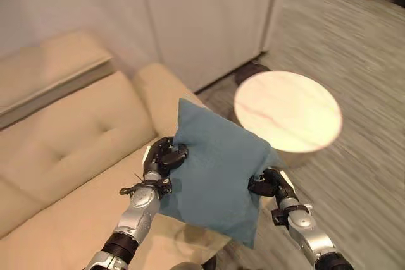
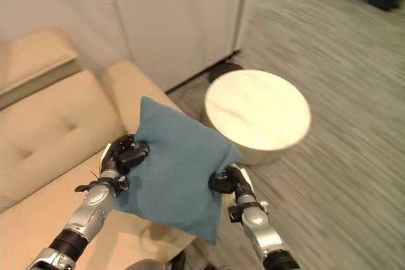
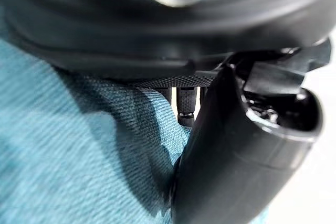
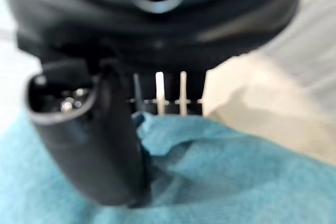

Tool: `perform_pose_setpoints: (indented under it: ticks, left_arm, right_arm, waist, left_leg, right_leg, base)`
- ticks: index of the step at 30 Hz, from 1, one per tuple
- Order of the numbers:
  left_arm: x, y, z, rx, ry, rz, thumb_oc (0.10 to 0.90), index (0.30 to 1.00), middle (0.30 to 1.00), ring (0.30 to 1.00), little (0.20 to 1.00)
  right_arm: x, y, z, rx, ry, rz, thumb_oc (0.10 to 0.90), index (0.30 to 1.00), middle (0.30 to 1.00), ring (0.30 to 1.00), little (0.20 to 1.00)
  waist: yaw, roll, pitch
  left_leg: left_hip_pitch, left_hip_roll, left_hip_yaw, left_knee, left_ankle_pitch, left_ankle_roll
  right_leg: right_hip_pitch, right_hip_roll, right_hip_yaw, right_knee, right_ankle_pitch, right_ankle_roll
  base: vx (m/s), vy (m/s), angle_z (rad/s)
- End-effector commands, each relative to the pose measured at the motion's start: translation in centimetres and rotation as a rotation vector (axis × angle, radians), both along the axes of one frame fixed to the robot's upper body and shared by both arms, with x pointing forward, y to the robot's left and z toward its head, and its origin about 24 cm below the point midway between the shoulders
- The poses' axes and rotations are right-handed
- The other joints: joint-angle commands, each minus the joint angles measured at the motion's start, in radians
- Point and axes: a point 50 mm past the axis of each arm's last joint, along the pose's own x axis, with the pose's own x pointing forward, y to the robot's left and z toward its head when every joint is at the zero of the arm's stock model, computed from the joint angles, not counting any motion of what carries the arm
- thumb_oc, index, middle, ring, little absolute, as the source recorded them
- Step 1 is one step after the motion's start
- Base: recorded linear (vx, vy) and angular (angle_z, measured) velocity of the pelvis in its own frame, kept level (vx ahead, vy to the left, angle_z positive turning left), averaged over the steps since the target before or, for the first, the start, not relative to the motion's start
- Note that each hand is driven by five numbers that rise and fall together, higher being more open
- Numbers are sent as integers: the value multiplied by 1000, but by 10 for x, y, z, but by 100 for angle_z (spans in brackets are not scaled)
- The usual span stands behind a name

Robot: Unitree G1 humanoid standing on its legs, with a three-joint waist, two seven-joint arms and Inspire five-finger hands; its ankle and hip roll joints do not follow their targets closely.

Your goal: Pick up all the scattered cushions and arrange them neatly on the sofa.

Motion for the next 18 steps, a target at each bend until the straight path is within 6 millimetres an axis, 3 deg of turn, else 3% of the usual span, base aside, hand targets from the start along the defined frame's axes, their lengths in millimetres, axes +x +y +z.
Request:
perform_pose_setpoints:
  ticks: [1, 5, 7, 8, 10, 11, 14, 16, 17, 18]
  left_arm:
    - [8, -60, 48, -108, -257, -214, 400, 300, 300, 300, 300]
    - [4, -51, 50, -127, -269, -175, 400, 300, 300, 300, 300]
    - [2, -50, 48, -141, -259, -174, 400, 300, 300, 300, 300]
    - [-2, -47, 46, -150, -254, -162, 400, 300, 300, 300, 300]
    - [-1, -49, 46, -177, -253, -147, 400, 300, 300, 300, 300]
    - [1, -43, 47, -179, -261, -119, 400, 300, 300, 300, 300]
    - [3, -28, 49, -162, -274, -57, 400, 300, 300, 300, 300]
    - [6, -14, 52, -138, -289, 7, 400, 300, 300, 300, 300]
    - [8, 0, 57, -113, -310, 68, 400, 300, 300, 300, 300]
    - [8, 7, 56, -110, -311, 103, 400, 300, 300, 300, 300]
  right_arm:
    - [48, 64, 81, 149, -427, 172, 400, 300, 300, 300, 300]
    - [50, 64, 90, 102, -463, 188, 400, 300, 300, 300, 300]
    - [51, 64, 93, 94, -473, 195, 400, 300, 300, 300, 300]
    - [53, 61, 99, 72, -501, 187, 400, 300, 300, 300, 300]
    - [59, 59, 112, 42, -550, 175, 400, 300, 300, 300, 300]
    - [64, 66, 122, 33, -581, 197, 400, 300, 300, 300, 300]
    - [71, 75, 136, 11, -625, 234, 400, 300, 300, 300, 300]
    - [76, 83, 149, -8, -661, 277, 400, 300, 300, 300, 300]
    - [80, 92, 161, -25, -692, 312, 400, 300, 300, 300, 300]
    - [82, 95, 164, -37, -693, 326, 400, 300, 300, 300, 300]
  waist:
    - [4, -100, -101]
    - [22, -144, -114]
    - [26, -150, -116]
    - [37, -160, -100]
    - [19, -171, -71]
    - [22, -178, -70]
    - [39, -180, -70]
    - [43, -180, -79]
    - [44, -169, -92]
    - [46, -154, -98]
  left_leg:
    - [-83, -61, -19, -38, 7, -62]
    - [-82, -79, -102, -44, 11, -79]
    - [-92, -83, -110, -25, 7, -85]
    - [-123, -82, -80, 47, -7, -113]
    - [-197, -18, 107, 151, -39, -127]
    - [-206, 13, 150, 169, -68, -117]
    - [-193, 61, 109, 182, -81, -131]
    - [-167, 154, 65, 157, -38, -152]
    - [-152, 243, 35, 117, 26, -168]
    - [-141, 268, 11, 84, 52, -181]
  right_leg:
    - [157, 74, 128, -151, 80, 88]
    - [218, 105, 106, -256, 89, 67]
    - [228, 107, 96, -273, 89, 60]
    - [247, 101, 61, -287, 80, 52]
    - [256, 63, -7, -281, 81, 58]
    - [254, 49, -21, -276, 88, 60]
    - [261, 43, -7, -263, 78, 53]
    - [263, 28, -10, -243, 60, 50]
    - [264, 22, -12, -221, 41, 52]
    - [264, 26, -8, -203, 28, 54]
  base:
    - [124, -148, 228]
    - [17, -145, 133]
    - [-21, -86, 85]
    - [-69, -40, 73]
    - [-142, -4, 61]
    - [-110, 38, 62]
    - [-11, 46, 18]
    - [60, 185, -9]
    - [80, 271, 32]
    - [95, 268, 31]
